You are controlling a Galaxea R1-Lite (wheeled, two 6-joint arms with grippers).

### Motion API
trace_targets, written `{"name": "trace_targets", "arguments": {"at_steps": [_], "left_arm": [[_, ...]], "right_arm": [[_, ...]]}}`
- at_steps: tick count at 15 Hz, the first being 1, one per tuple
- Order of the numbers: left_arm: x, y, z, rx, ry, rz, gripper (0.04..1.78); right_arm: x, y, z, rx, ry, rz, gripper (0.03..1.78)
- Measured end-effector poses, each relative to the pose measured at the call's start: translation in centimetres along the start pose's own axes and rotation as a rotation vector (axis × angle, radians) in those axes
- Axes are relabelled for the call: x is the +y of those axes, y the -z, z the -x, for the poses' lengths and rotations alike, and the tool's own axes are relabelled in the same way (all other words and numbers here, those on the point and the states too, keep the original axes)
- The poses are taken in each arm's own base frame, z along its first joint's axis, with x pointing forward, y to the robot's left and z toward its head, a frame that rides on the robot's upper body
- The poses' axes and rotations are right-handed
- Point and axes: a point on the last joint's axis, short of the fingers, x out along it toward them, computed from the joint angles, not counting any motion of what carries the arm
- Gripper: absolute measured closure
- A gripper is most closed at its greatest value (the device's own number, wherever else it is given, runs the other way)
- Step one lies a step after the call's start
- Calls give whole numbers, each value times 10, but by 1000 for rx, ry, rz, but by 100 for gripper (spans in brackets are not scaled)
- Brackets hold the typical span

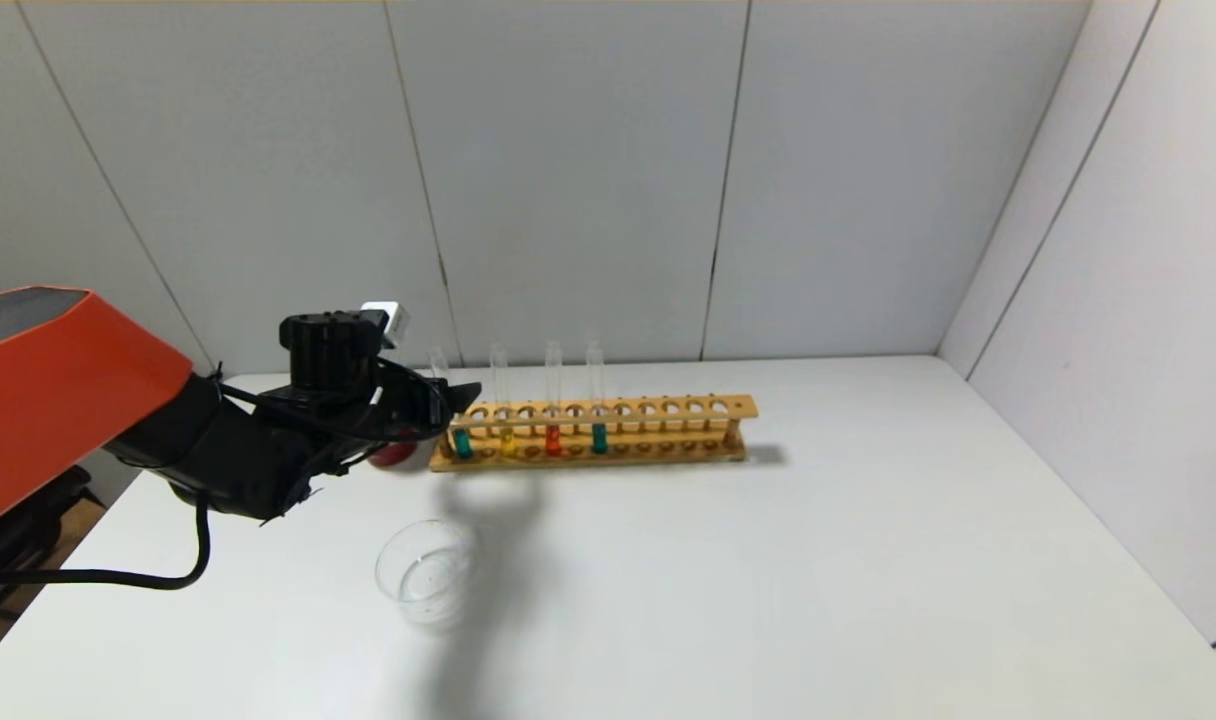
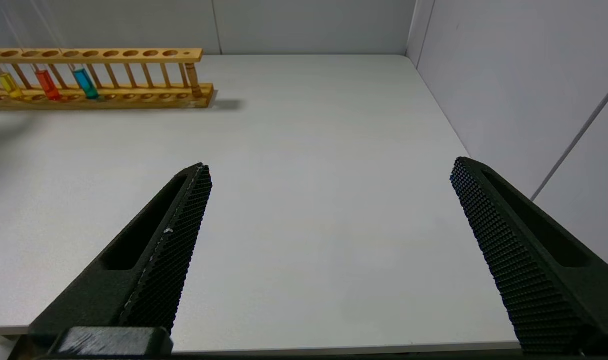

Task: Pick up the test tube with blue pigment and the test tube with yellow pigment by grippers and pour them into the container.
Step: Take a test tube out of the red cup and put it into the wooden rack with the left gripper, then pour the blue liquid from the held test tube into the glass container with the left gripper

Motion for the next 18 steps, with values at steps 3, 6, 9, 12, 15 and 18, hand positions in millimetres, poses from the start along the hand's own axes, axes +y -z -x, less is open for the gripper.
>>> {"name": "trace_targets", "arguments": {"at_steps": [3,6,9,12,15,18], "left_arm": [[-6,1,-8,-4,14,-5,9],[-12,5,-13,9,8,-11,33],[-13,7,-14,12,-1,-13,77],[-12,8,-15,15,-3,-12,131],[-13,8,-14,14,-3,-13,151],[-14,7,-15,14,0,-31,151]], "right_arm": [[0,0,0,0,0,0,6],[0,0,0,0,0,0,6],[0,0,0,0,0,0,6],[0,0,0,0,0,0,6],[0,0,0,0,0,0,6],[0,0,0,0,0,0,6]]}}
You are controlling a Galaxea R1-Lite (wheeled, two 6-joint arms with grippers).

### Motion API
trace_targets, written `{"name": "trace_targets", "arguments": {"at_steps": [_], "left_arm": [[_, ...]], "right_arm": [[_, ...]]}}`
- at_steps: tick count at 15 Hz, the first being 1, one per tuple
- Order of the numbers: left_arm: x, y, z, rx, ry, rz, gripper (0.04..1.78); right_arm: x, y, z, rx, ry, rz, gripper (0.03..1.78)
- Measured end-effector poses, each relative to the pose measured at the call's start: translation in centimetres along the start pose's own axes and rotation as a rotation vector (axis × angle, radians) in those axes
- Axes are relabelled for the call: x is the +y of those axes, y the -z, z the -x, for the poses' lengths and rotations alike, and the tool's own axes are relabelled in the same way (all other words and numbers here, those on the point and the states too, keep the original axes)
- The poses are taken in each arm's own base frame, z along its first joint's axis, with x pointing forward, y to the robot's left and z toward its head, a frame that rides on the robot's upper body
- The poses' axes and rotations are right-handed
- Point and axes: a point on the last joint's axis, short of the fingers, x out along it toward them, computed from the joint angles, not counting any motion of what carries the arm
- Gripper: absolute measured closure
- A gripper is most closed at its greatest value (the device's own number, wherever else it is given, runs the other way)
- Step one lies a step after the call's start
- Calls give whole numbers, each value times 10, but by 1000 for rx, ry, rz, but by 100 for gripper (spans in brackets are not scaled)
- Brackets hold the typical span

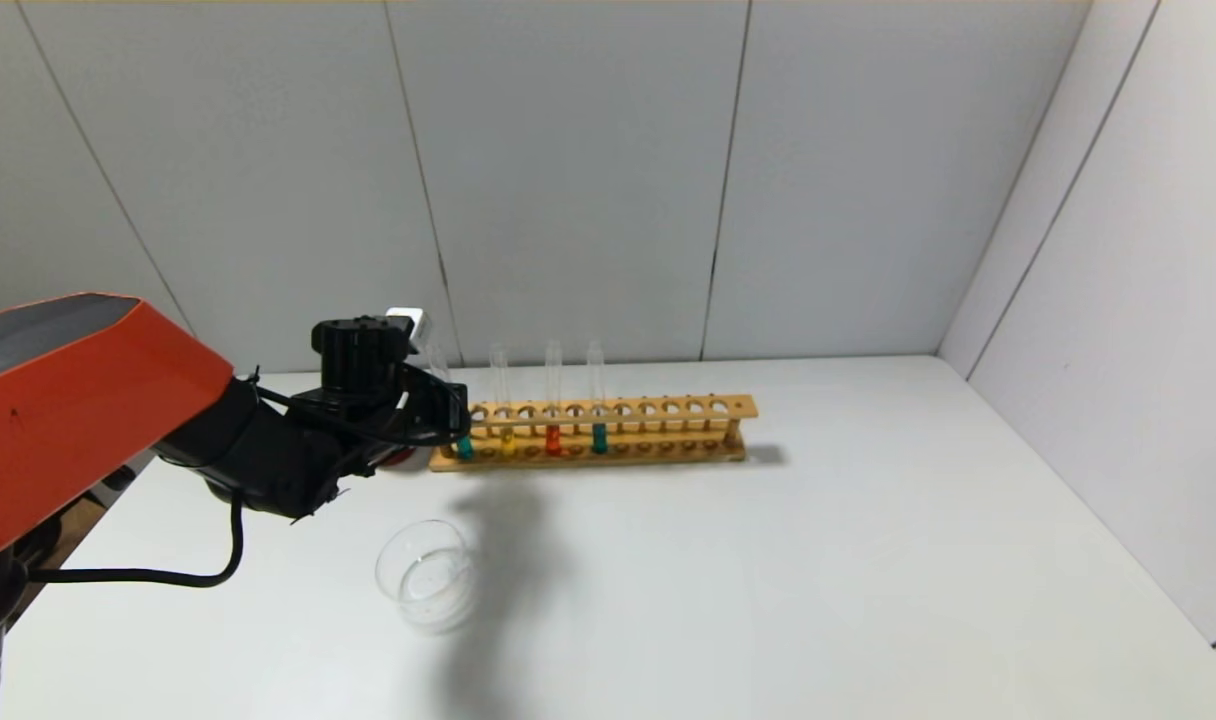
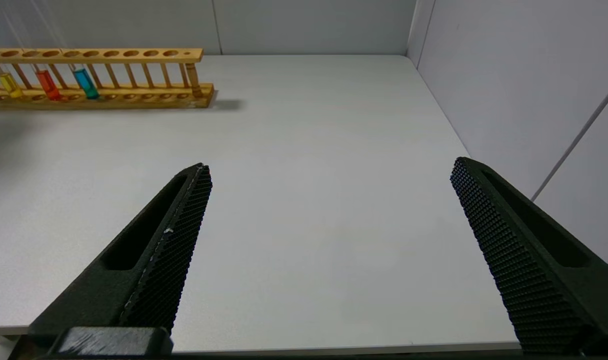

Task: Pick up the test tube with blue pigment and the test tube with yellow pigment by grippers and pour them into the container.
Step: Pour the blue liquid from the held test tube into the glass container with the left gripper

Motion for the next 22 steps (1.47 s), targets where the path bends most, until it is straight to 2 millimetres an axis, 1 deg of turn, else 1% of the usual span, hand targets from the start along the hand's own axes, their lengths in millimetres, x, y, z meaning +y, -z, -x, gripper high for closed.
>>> {"name": "trace_targets", "arguments": {"at_steps": [2,4,5,7,8,12,14,15,19,22], "left_arm": [[0,-3,2,-6,-7,-12,151],[-1,-13,6,-25,-48,-34,151],[-1,-20,10,-34,-70,-46,151],[-1,-41,23,-55,-107,-58,151],[-2,-53,33,-68,-115,-60,151],[-6,-101,82,-170,-122,-64,150],[-7,-115,107,-227,-121,-64,150],[-6,-117,119,-240,-125,-67,150],[-2,-111,162,-258,-141,-78,150],[0,-99,192,-254,-184,-97,150]], "right_arm": [[0,0,0,0,0,0,6],[0,0,0,0,0,0,6],[0,0,0,0,0,0,6],[0,0,0,0,0,0,6],[0,0,0,0,0,0,6],[0,0,0,0,0,0,6],[0,0,0,0,0,0,6],[0,0,0,0,1,0,6],[0,0,0,0,0,0,6],[0,0,0,0,0,0,6]]}}
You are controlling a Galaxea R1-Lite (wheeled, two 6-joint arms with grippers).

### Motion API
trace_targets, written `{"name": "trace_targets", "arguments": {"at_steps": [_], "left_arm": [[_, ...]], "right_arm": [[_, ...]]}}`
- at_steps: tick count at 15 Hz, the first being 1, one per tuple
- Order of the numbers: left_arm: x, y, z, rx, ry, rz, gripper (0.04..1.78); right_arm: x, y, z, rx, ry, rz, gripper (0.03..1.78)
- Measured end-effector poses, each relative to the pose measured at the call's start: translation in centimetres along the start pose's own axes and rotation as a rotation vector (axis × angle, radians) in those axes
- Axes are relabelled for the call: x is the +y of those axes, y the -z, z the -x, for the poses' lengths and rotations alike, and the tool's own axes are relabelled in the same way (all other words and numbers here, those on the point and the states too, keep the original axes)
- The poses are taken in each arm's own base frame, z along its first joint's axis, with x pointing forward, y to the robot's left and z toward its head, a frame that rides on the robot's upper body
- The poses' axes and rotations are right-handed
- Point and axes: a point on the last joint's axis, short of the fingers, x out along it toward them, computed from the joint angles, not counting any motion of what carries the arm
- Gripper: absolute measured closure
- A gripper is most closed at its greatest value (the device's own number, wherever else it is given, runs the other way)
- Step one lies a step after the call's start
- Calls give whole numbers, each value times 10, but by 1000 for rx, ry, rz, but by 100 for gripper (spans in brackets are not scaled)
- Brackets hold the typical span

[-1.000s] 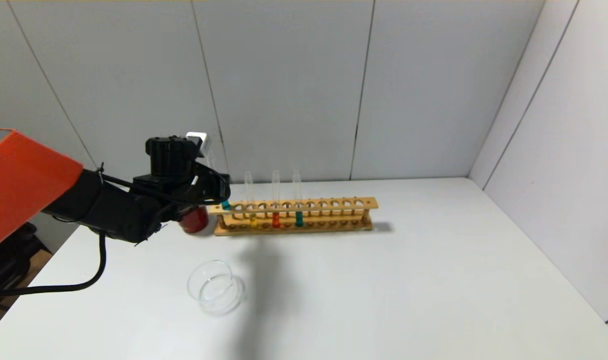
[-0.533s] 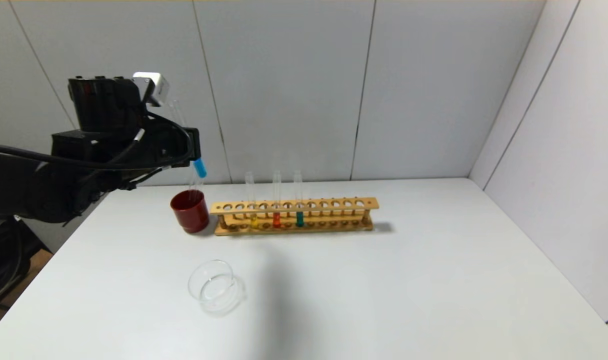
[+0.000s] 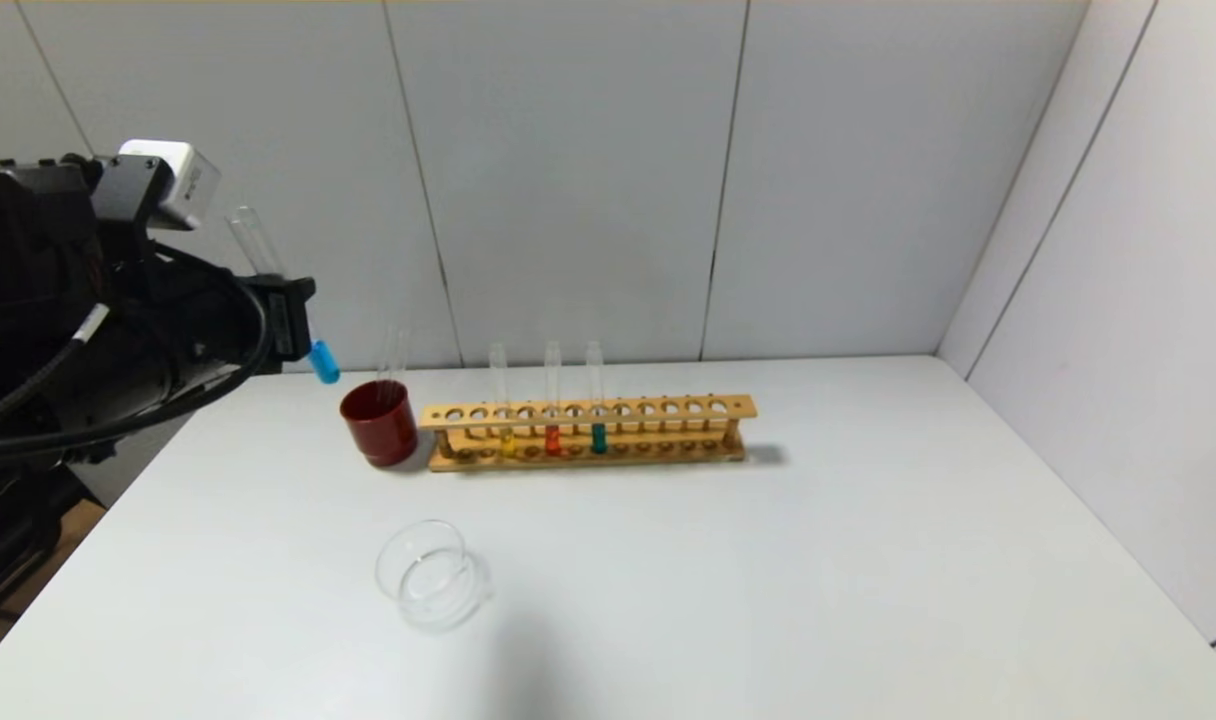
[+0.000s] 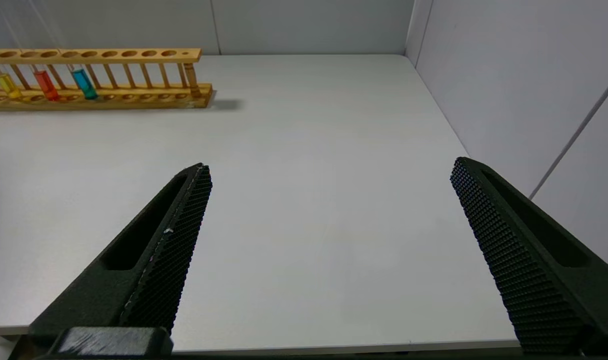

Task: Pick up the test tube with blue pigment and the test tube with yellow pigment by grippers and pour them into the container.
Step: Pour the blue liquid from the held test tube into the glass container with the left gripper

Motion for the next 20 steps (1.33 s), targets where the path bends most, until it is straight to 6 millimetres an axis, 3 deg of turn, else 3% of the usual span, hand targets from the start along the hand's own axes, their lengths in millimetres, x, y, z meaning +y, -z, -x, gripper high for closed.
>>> {"name": "trace_targets", "arguments": {"at_steps": [6,9,14,20], "left_arm": [[22,45,57,106,-72,-198,150],[24,46,68,77,7,-205,150],[38,48,73,29,225,-365,150],[50,63,54,60,379,-588,150]], "right_arm": [[0,0,0,0,0,0,6],[0,0,0,0,0,0,6],[0,0,0,0,0,0,6],[0,0,0,0,0,0,6]]}}
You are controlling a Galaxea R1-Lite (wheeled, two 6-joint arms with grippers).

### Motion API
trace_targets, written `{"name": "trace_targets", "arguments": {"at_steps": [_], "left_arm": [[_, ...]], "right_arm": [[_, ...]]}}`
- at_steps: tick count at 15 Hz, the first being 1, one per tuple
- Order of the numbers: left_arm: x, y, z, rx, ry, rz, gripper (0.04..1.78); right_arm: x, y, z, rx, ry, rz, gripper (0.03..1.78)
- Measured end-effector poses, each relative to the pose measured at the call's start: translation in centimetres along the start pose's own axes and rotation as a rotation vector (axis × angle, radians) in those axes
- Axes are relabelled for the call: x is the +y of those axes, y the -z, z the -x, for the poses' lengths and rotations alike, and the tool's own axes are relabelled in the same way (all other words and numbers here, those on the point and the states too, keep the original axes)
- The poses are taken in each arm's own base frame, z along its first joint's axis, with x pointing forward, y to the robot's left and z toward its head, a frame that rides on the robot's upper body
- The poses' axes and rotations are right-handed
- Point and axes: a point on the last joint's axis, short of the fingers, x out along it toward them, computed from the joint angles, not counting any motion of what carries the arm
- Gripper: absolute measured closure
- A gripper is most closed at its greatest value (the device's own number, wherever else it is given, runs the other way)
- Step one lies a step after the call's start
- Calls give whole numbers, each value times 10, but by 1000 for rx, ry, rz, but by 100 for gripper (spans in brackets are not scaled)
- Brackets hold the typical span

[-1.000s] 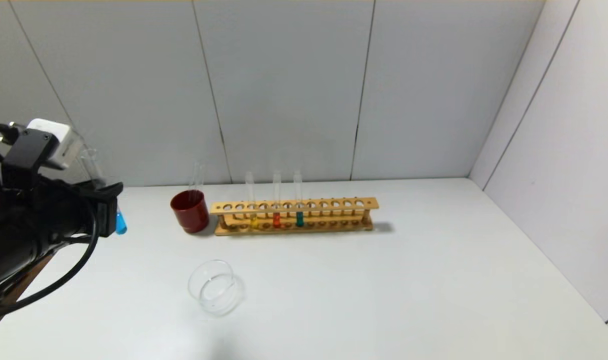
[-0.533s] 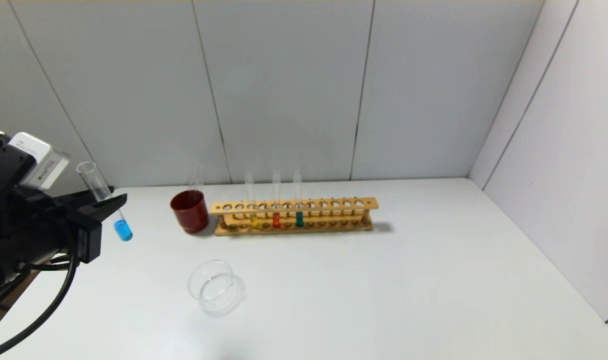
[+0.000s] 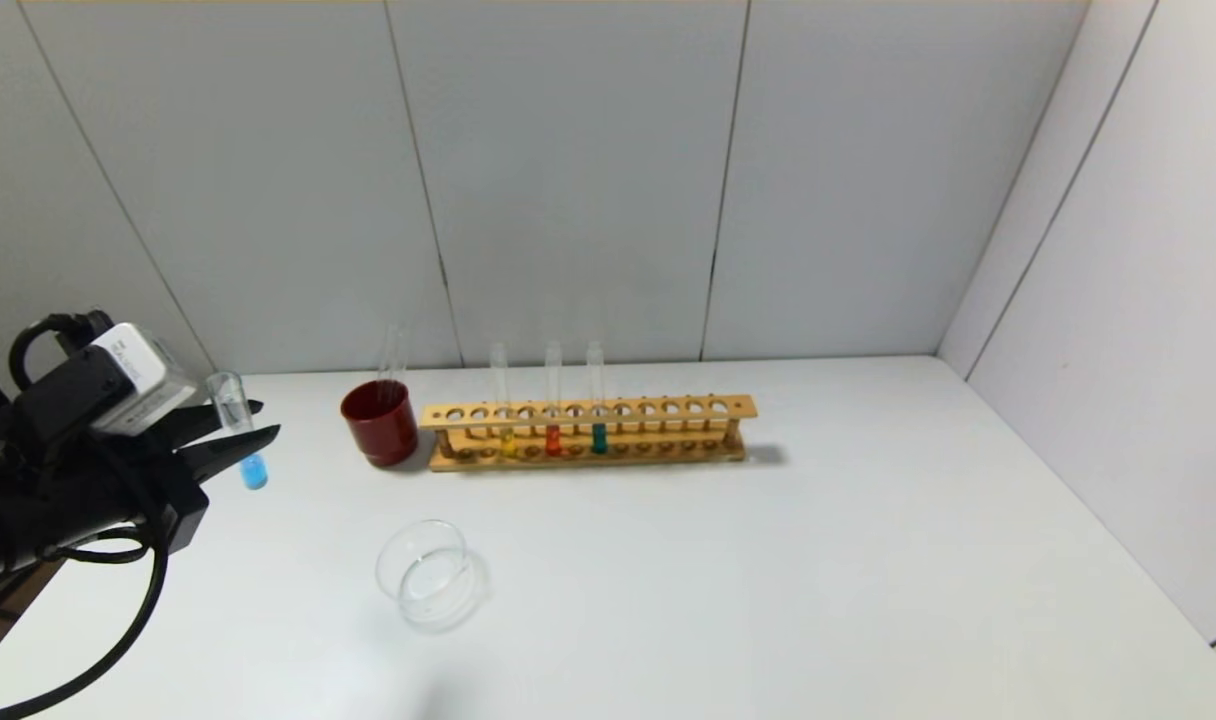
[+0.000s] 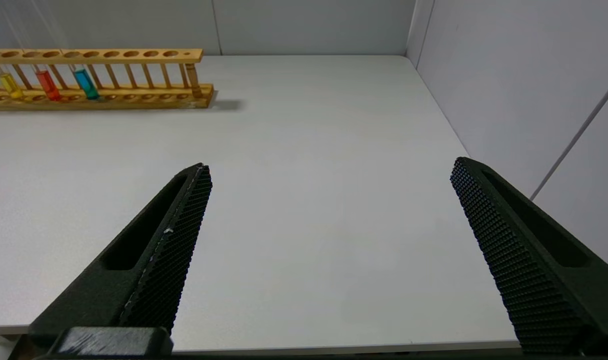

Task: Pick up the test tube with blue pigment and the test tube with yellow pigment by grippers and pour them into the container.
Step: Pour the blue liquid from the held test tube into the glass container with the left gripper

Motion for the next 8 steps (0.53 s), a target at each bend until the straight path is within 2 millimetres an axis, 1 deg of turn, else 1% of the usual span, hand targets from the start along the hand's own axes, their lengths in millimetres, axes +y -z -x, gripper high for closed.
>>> {"name": "trace_targets", "arguments": {"at_steps": [3,8], "left_arm": [[2,8,-15,34,34,-86,150],[7,19,-36,70,75,-309,150]], "right_arm": [[0,0,0,0,0,0,6],[0,0,0,0,0,0,6]]}}
